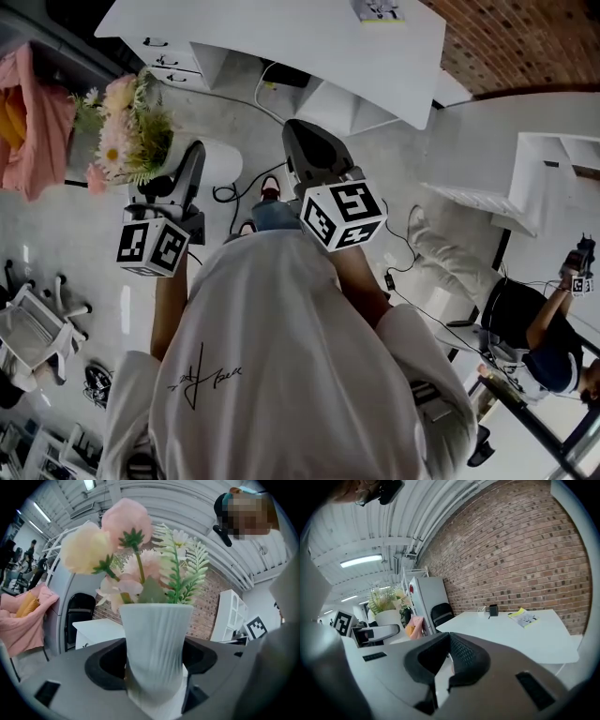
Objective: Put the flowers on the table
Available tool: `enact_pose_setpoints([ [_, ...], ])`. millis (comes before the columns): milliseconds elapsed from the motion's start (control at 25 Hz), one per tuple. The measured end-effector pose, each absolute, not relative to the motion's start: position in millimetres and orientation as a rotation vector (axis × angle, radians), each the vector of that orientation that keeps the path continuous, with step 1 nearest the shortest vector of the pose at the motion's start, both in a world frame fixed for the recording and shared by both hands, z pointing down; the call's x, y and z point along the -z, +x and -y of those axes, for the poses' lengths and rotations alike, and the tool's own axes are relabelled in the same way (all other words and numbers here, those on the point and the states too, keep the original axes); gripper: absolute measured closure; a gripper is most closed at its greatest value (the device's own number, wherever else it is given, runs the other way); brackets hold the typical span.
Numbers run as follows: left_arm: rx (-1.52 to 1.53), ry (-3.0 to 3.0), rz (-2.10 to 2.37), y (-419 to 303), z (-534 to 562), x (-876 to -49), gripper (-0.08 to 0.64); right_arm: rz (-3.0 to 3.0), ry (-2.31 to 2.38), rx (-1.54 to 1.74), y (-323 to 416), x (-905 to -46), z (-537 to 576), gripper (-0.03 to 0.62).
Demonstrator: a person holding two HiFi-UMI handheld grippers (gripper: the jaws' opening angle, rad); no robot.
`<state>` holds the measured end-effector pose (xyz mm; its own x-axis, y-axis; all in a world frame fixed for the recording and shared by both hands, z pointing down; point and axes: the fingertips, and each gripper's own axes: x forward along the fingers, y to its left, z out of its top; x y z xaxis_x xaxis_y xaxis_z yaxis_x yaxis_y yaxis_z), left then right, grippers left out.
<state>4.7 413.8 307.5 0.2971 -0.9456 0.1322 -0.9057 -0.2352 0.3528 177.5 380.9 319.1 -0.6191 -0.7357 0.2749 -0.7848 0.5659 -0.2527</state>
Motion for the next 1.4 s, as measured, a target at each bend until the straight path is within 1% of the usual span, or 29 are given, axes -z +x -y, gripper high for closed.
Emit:
enact_pose_setpoints([
  [400,0.191,2.168,1.777,27.5,-354.6,-301.5,0.218,2.696,1.208,-0.547,201.8,-326.9,-321.3,0.568],
  [800,0.174,2.138,1.846,53.3,-333.5,-299.9,0.218,2.746,1.113,-0.508,217.4,-329.7,-305.1,0.568],
  [1000,0.112,2.141,1.871,54.9,-330.0,-300.3,0.218,2.764,1.084,-0.52,215.7,-332.1,-300.5,0.568],
  [1400,0.087,2.145,1.891,40.8,-296.7,-305.4,0.218,2.757,1.08,-0.503,202.6,-337.5,-263.4,0.568],
])
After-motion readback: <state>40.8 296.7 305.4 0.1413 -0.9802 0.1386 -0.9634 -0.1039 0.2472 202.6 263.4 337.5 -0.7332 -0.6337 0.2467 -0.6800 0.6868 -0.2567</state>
